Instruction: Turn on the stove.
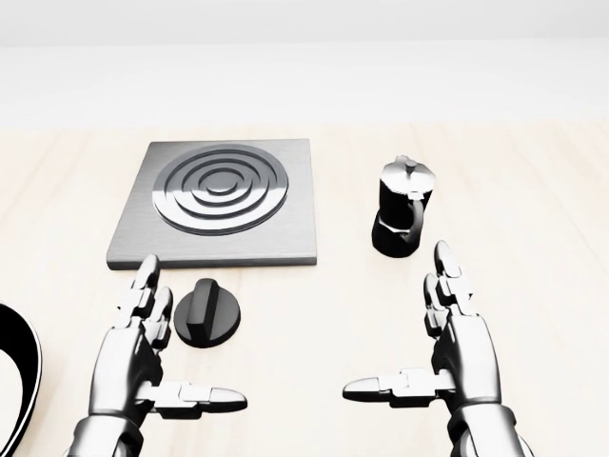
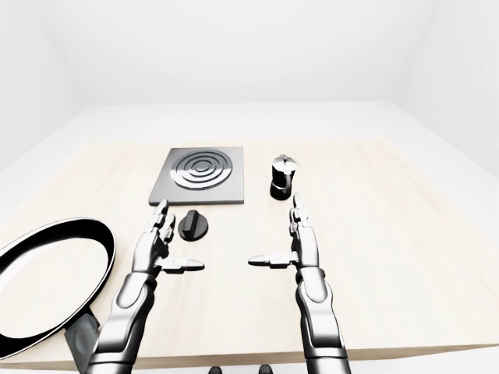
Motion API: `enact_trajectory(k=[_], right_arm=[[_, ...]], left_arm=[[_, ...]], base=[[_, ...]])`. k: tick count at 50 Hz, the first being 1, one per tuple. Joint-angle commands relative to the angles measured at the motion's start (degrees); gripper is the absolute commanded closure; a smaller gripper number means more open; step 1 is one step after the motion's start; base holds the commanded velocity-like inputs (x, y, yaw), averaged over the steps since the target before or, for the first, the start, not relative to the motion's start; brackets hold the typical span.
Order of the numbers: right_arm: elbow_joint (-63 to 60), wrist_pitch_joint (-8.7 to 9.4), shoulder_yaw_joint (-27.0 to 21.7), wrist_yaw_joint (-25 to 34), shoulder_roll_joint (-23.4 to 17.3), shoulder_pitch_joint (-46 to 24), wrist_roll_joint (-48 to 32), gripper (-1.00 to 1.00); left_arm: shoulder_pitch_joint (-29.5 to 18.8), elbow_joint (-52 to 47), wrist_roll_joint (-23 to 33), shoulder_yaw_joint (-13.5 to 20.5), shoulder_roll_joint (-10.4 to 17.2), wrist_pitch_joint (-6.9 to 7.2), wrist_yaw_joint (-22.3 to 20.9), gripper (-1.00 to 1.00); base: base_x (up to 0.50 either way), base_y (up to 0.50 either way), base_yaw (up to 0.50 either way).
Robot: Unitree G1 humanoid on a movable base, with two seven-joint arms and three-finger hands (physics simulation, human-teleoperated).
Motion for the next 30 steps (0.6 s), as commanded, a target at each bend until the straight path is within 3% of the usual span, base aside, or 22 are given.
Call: enact_trajectory(k=[1, 9, 14, 30], right_arm=[[-0.21, 0.52, 0.10, 0.14, 0.03, 0.00, -0.08, -1.00], [-0.01, 0.91, 0.03, -0.07, 0.04, -0.47, 0.02, -1.00], [0.32, 0.74, -0.03, -0.12, 0.03, -0.58, 0.13, -1.00], [0.08, 0.74, -0.01, 0.12, 0.01, -0.25, 0.31, -1.00]], left_arm=[[-2.51, 3.83, -1.00, 0.89, 0.50, 0.67, -0.77, -1.00], [-4.74, 7.29, -1.09, 1.46, 1.01, 0.46, -0.83, -1.00], [-5.83, 9.76, -1.04, 1.73, 1.22, -0.63, -0.83, -1.00], [-6.25, 12.47, -0.54, 1.28, 1.10, -1.37, -1.14, -1.00]], base=[[0.00, 0.00, 0.00], [0.00, 0.00, 0.00], [0.00, 0.00, 0.00], [0.00, 0.00, 0.00]])
